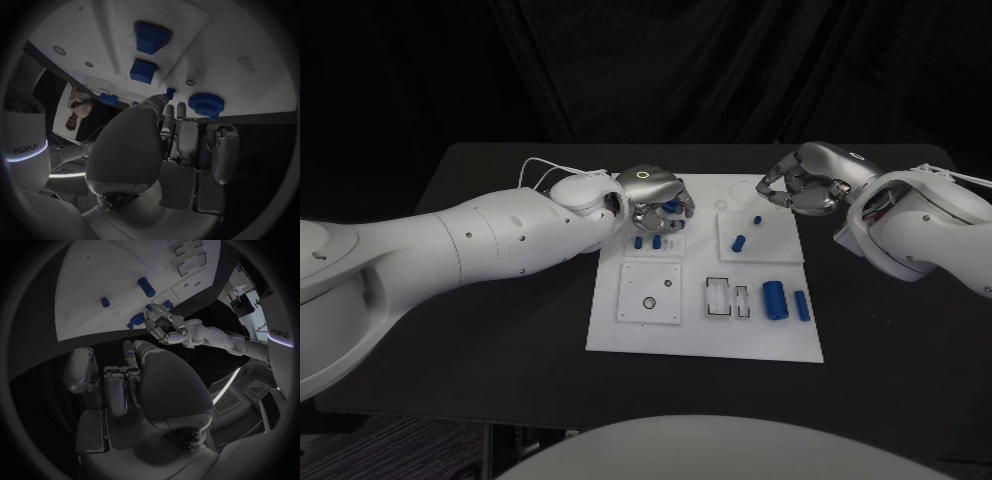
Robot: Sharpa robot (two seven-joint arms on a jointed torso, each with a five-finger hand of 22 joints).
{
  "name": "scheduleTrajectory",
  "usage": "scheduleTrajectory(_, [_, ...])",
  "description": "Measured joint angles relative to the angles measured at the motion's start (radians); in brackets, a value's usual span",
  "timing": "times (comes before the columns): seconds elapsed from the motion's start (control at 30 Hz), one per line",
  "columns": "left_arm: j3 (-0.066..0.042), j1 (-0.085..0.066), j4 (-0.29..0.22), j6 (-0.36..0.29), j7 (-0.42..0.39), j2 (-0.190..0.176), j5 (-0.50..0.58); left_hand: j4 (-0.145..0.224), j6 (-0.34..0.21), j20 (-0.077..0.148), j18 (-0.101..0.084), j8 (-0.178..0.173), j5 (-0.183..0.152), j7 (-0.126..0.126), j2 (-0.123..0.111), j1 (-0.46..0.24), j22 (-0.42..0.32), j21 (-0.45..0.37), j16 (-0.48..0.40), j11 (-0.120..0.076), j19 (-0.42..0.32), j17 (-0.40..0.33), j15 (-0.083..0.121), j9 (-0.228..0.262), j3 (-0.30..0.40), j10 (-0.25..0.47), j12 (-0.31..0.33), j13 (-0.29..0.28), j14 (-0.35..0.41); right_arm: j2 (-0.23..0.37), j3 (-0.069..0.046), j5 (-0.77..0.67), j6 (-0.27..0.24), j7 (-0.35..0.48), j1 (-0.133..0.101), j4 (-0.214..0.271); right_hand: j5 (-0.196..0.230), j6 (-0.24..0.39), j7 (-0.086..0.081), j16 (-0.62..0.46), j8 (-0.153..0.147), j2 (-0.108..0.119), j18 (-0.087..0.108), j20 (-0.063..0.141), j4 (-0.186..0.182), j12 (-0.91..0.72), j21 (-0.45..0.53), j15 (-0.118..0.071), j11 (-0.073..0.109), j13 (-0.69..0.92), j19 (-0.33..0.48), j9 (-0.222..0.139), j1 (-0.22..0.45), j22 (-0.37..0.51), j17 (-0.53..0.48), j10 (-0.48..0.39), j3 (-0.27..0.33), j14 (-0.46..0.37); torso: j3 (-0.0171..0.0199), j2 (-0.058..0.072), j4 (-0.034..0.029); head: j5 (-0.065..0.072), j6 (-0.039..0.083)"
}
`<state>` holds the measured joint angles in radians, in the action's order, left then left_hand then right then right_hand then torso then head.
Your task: Assemble the parts on the task board
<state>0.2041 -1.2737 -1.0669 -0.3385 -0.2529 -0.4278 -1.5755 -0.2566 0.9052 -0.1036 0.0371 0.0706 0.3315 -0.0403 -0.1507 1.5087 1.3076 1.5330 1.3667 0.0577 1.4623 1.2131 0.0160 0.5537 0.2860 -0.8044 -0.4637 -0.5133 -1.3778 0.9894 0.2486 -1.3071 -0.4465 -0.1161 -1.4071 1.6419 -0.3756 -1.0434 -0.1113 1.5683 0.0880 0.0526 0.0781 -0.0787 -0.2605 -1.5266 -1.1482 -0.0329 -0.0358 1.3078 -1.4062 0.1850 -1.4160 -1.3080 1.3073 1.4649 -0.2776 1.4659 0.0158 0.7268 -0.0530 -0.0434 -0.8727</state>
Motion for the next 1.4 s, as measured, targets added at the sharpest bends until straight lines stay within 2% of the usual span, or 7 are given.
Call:
scheduleTrajectory(0.27, [0.001,0.000,0.007,0.015,0.005,0.006,0.000,0.006,0.011,0.000,0.000,0.000,0.000,-0.004,0.000,0.000,0.000,0.000,0.000,0.000,0.000,0.000,0.000,-0.003,0.006,-0.007,0.000,0.000,0.000,-0.001,0.000,0.000,0.000,0.000,0.000,0.000,0.000,0.000,0.000,0.000,0.000,0.000,0.000,0.000,0.003,0.000,0.000,0.000,0.000,0.000,0.000,0.000,0.000,0.000,0.000,0.000,-0.003,0.000,0.0008,0.000,-0.0003,-0.001,0.000])
scheduleTrajectory(0.4, [0.001,0.000,0.010,0.022,0.005,0.008,0.000,0.017,0.030,0.000,-0.001,0.004,0.006,-0.011,0.004,-0.004,0.000,0.006,0.004,-0.012,0.000,0.007,0.005,-0.006,0.017,-0.030,-0.008,0.001,-0.005,-0.003,0.000,0.000,0.000,0.000,0.000,0.000,0.000,0.000,0.000,0.000,0.000,0.000,0.000,0.000,0.003,0.000,0.000,0.000,0.000,0.000,0.000,0.000,0.000,0.000,0.000,0.000,-0.003,0.000,0.0009,0.000,-0.0007,-0.001,0.000])
scheduleTrajectory(0.47, [0.001,0.000,0.011,0.024,0.004,0.009,0.000,0.018,0.030,0.000,-0.009,0.004,0.006,-0.011,0.004,-0.004,0.000,0.007,0.008,-0.012,0.000,0.009,0.009,-0.007,0.018,-0.031,-0.008,0.002,-0.009,-0.003,0.000,0.000,0.000,0.000,0.000,-0.001,0.000,0.000,0.000,0.000,0.000,0.000,0.000,0.000,0.003,0.000,0.000,0.000,0.000,0.000,0.000,0.000,0.000,0.000,0.000,0.000,-0.003,0.000,0.0009,0.000,-0.0007,-0.002,0.000])
scheduleTrajectory(0.8, [0.003,0.000,0.017,0.039,0.004,0.018,0.000,0.026,0.033,0.000,-0.009,0.004,0.006,-0.015,0.004,-0.004,0.000,0.006,0.008,-0.011,0.000,0.008,0.009,-0.015,0.026,-0.046,-0.008,0.005,-0.009,-0.004,0.000,0.001,0.000,0.000,0.000,-0.002,0.000,0.000,0.000,0.000,0.000,0.000,0.000,0.000,0.003,0.000,0.000,0.000,0.000,0.000,0.000,0.000,0.000,0.000,0.000,0.000,-0.003,0.000,0.0008,0.000,-0.0007,-0.004,0.000])
scheduleTrajectory(1.1, [0.004,0.001,0.021,0.054,0.004,0.024,-0.001,0.046,0.048,0.000,-0.008,0.004,0.006,-0.029,0.014,0.007,0.000,0.006,0.008,-0.030,0.000,0.008,0.014,-0.016,0.037,-0.084,-0.019,0.006,-0.014,-0.006,0.000,0.001,0.001,0.000,0.000,-0.003,0.000,0.000,0.000,0.000,0.000,0.000,0.000,0.000,0.003,0.000,0.004,0.000,0.000,0.000,0.000,0.000,0.000,0.000,0.000,0.000,-0.003,0.000,0.0009,0.000,-0.0013,-0.004,0.000])
scheduleTrajectory(1.4, [0.004,0.001,0.019,0.059,0.004,0.019,-0.001,0.073,0.112,0.000,-0.008,0.026,0.005,-0.033,0.017,0.010,0.000,0.014,0.022,-0.038,0.000,0.024,0.029,-0.012,0.045,-0.137,-0.019,0.010,-0.029,-0.005,0.000,0.001,0.001,0.000,0.001,-0.004,0.000,0.000,0.000,0.000,0.000,0.000,0.000,0.000,0.000,0.000,0.004,0.000,0.000,0.000,0.000,0.000,0.000,0.000,0.000,0.000,-0.006,0.000,0.0011,0.000,-0.0013,-0.005,0.000])
